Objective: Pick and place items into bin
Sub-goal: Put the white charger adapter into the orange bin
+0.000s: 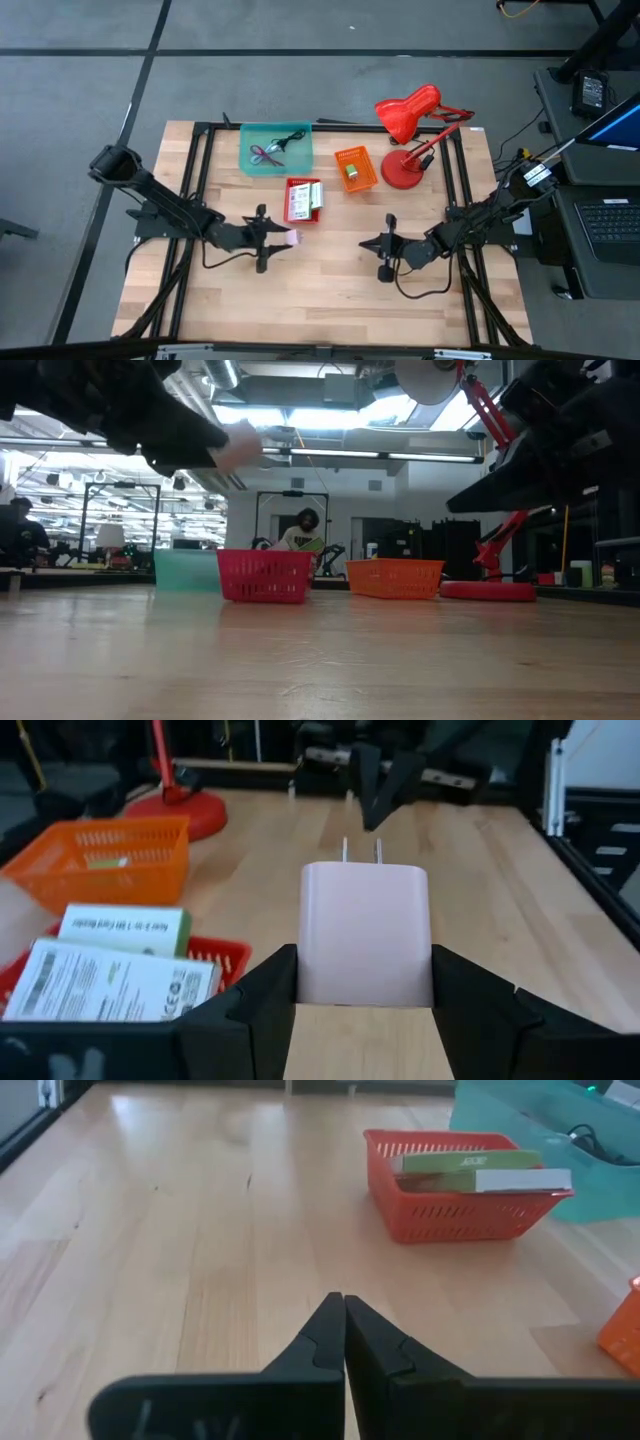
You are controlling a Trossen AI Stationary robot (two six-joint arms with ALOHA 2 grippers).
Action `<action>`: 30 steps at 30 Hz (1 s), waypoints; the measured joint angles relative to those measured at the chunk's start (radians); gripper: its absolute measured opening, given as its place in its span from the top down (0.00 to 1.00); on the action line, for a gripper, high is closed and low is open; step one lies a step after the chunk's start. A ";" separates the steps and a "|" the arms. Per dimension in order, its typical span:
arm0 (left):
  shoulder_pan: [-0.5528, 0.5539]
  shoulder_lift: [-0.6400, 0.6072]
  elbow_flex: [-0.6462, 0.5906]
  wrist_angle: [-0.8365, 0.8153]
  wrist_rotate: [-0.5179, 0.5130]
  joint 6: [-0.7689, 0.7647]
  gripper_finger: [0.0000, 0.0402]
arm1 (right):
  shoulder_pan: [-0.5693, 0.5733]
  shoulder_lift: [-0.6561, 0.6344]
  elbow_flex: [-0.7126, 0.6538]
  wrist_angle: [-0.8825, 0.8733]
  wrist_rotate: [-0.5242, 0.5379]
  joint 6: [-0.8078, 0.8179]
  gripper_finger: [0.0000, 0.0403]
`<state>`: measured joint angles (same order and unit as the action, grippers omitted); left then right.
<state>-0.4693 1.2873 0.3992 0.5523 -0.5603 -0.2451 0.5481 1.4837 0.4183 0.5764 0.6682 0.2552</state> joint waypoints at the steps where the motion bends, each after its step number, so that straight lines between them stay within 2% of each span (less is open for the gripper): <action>1: 0.005 0.000 -0.006 0.020 0.007 0.015 0.53 | -0.006 0.000 0.000 0.007 0.000 0.001 1.00; 8: 0.070 0.000 -0.018 0.129 0.026 0.156 0.53 | -0.052 0.000 0.000 0.054 -0.023 0.002 1.00; 15: 0.170 0.000 -0.017 0.189 0.151 0.163 0.53 | -0.084 0.000 0.000 0.065 -0.043 -0.021 0.96; 20: 0.214 0.001 -0.017 0.201 0.201 0.168 0.53 | -0.094 0.000 0.000 0.131 -0.043 -0.084 0.82; 25: 0.238 0.001 -0.017 0.286 0.280 0.232 0.53 | -0.095 0.000 0.000 0.213 -0.043 -0.160 0.65; 30: 0.258 0.001 -0.017 0.302 0.301 0.251 0.53 | -0.100 0.000 0.000 0.266 -0.045 -0.206 0.48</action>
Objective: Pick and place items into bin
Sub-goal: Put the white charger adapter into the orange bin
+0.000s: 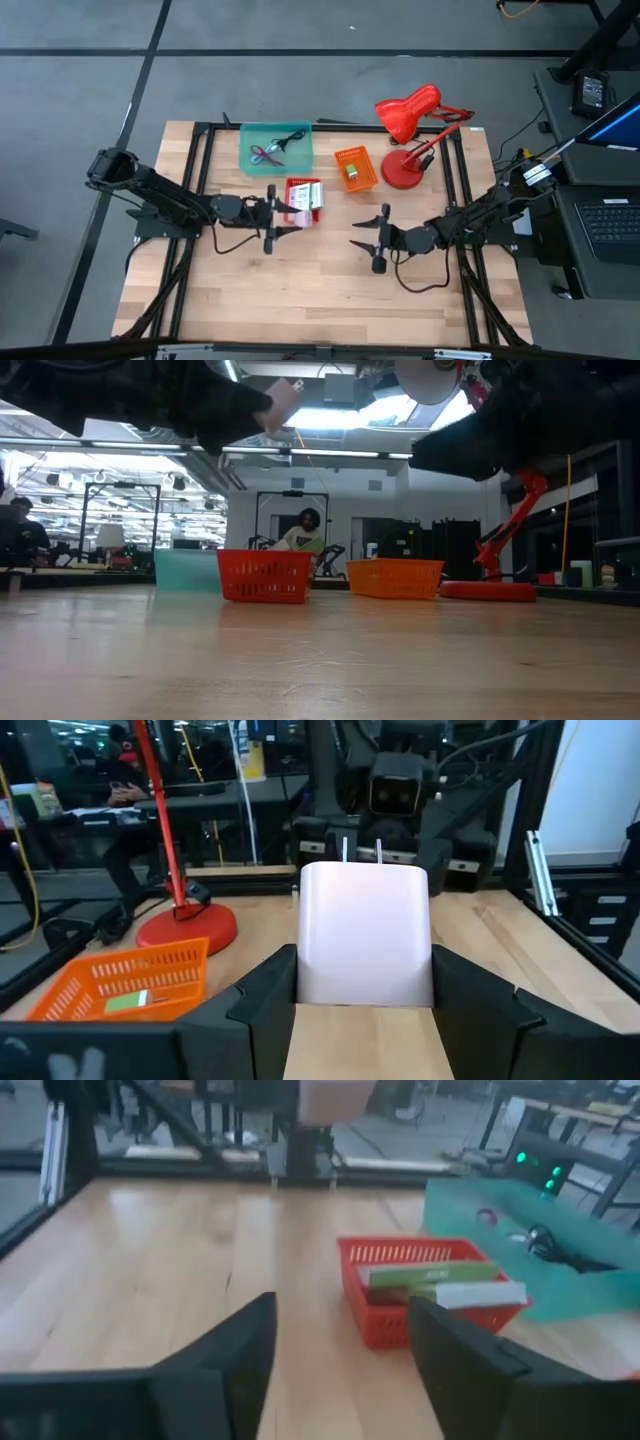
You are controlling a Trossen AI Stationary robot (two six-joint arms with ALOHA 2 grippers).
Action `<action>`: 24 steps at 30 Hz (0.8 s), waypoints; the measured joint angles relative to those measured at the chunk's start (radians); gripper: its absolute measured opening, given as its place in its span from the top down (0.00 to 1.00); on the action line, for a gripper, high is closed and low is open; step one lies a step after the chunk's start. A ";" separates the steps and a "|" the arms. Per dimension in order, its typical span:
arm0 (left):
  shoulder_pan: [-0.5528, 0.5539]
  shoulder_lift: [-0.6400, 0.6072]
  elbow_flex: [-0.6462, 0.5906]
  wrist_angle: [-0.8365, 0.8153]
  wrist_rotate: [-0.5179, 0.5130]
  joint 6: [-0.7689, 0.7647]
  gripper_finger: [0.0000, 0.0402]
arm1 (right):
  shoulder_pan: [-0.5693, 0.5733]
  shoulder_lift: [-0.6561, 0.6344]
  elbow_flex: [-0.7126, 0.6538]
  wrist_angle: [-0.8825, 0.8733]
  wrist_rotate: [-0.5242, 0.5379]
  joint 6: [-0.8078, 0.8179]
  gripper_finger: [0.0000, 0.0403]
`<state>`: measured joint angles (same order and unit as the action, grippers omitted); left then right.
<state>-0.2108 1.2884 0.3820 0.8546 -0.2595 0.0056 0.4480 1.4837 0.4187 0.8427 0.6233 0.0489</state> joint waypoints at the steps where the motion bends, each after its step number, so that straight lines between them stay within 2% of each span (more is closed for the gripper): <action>1: 0.004 0.000 0.000 0.002 0.000 0.000 0.53 | -0.005 0.000 0.000 0.018 0.000 -0.003 0.46; 5: 0.011 0.010 0.000 0.020 -0.001 -0.007 0.53 | -0.039 0.000 0.000 0.070 -0.005 -0.005 0.37; 12: 0.010 0.092 0.000 0.149 0.003 0.000 0.53 | -0.096 0.000 0.043 0.075 -0.186 -0.052 0.31; 20: 0.010 0.204 0.000 0.362 0.097 0.016 0.53 | -0.106 0.023 0.105 0.071 -0.192 -0.123 0.31; 24: 0.010 0.257 0.000 0.440 0.105 0.016 0.53 | -0.106 0.062 0.156 0.073 -0.192 -0.164 0.31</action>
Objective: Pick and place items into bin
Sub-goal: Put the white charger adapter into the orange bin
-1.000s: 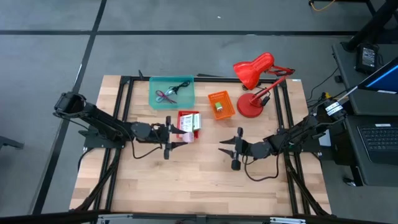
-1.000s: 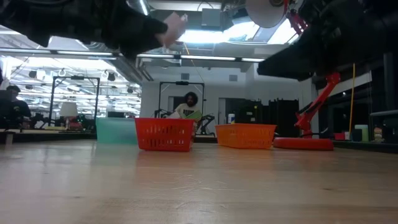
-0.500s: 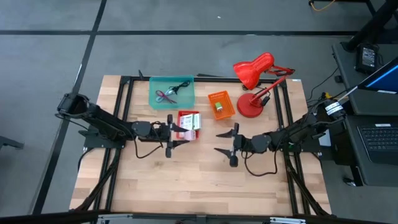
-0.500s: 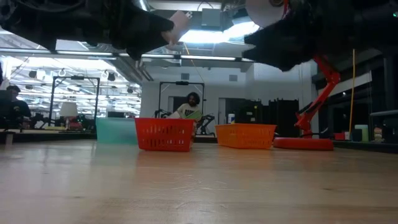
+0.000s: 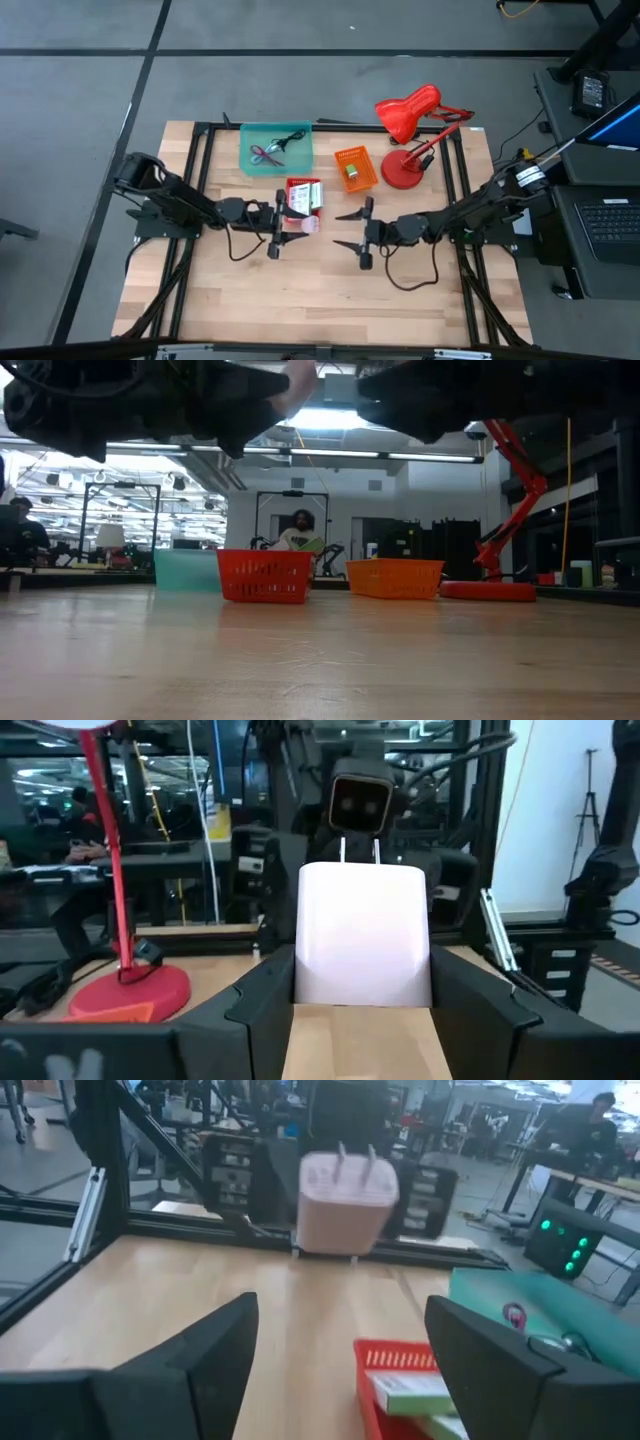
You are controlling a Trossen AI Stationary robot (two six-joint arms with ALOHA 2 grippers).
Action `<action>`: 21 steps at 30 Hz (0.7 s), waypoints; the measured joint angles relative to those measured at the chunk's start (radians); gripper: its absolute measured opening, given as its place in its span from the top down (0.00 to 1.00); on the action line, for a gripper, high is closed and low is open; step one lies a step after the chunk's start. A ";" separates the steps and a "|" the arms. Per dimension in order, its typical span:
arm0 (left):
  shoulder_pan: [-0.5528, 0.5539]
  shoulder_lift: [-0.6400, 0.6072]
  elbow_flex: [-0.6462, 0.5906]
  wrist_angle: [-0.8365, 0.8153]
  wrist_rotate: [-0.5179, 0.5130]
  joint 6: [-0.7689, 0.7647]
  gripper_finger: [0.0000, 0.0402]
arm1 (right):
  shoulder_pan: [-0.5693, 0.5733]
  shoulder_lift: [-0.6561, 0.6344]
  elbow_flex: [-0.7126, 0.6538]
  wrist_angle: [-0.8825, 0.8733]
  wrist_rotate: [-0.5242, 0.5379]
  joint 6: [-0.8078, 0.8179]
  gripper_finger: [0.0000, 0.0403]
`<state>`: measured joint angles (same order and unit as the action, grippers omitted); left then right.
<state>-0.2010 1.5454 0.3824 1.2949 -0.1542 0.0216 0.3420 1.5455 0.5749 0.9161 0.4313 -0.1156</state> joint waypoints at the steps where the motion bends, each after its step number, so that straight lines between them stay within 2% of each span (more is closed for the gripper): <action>1: -0.002 0.013 0.000 0.019 0.003 0.000 0.53 | 0.000 0.012 0.014 0.000 -0.001 -0.013 0.31; 11: -0.023 0.110 0.000 0.197 0.030 0.029 0.53 | -0.032 0.105 0.129 0.002 -0.023 -0.043 0.31; 18: -0.042 0.116 0.009 0.207 0.057 0.053 0.53 | -0.069 0.107 0.129 0.091 -0.201 0.005 0.31; 21: -0.041 0.116 0.021 0.206 0.055 0.055 0.53 | -0.074 0.108 0.129 0.092 -0.213 0.006 0.31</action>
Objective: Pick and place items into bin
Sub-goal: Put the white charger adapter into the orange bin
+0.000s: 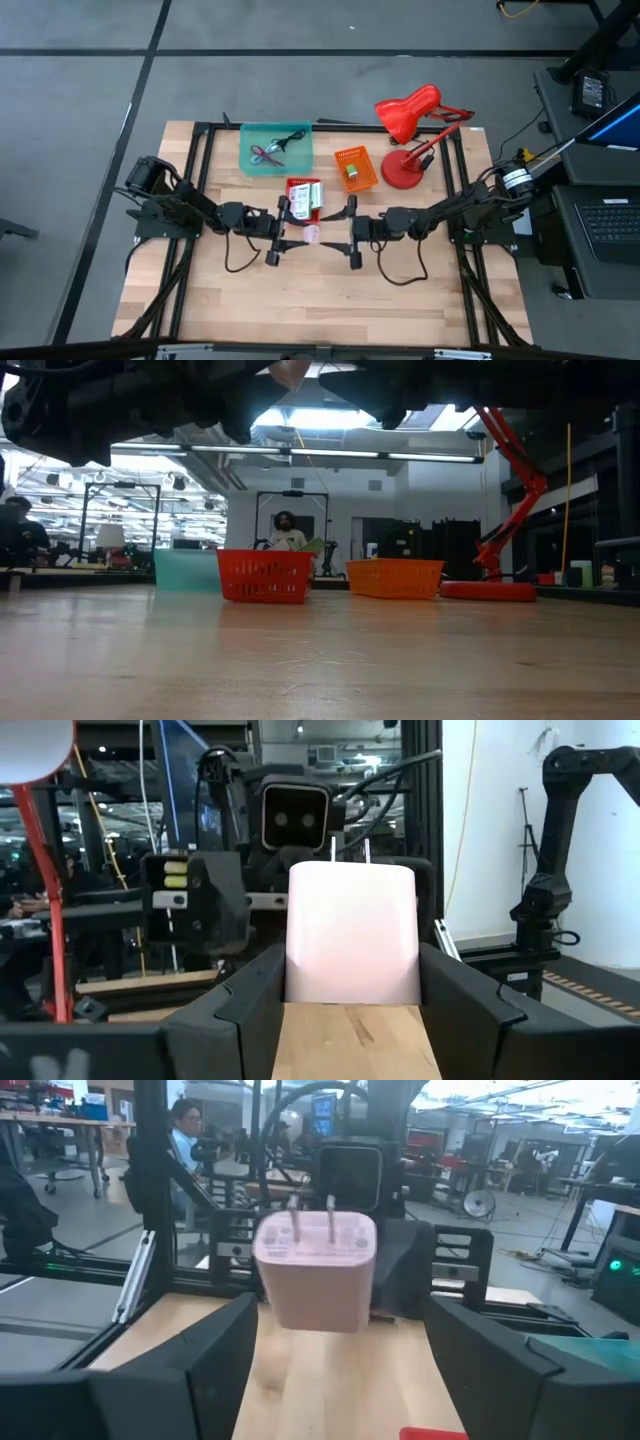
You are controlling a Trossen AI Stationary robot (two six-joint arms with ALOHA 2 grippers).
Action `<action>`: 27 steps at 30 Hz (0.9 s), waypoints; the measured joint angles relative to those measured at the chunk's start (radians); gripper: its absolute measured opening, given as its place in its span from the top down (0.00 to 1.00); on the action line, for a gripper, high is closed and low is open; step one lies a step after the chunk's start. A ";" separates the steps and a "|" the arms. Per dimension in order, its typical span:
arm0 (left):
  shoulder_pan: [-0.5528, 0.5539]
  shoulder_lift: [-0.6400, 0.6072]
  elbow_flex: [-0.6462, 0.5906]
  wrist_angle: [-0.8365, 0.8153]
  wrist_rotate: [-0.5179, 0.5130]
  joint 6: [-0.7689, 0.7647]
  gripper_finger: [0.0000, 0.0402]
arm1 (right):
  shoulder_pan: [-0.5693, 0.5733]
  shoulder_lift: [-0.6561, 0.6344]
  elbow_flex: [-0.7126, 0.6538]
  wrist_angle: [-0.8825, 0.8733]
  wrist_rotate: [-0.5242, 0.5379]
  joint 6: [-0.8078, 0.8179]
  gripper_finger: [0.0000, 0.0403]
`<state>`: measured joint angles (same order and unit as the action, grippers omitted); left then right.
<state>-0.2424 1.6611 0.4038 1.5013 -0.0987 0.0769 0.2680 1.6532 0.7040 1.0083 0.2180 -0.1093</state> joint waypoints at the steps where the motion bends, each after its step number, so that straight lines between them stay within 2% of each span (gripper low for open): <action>1: 0.000 0.000 0.004 0.000 0.000 0.007 0.53 | 0.000 0.005 0.000 0.007 0.000 0.000 0.31; 11: 0.002 0.000 0.027 -0.020 -0.004 0.026 0.53 | -0.013 0.056 0.000 0.112 -0.011 -0.007 0.31; 18: 0.002 0.000 0.027 -0.034 -0.014 0.026 0.53 | -0.023 0.056 0.037 0.106 -0.054 -0.028 0.31; 27: 0.002 0.000 0.027 -0.032 -0.016 0.039 0.53 | -0.023 0.056 0.130 -0.092 -0.081 -0.032 0.31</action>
<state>-0.2405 1.6609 0.4309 1.4689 -0.1145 0.1164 0.2451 1.7096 0.8344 0.9167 0.1374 -0.1413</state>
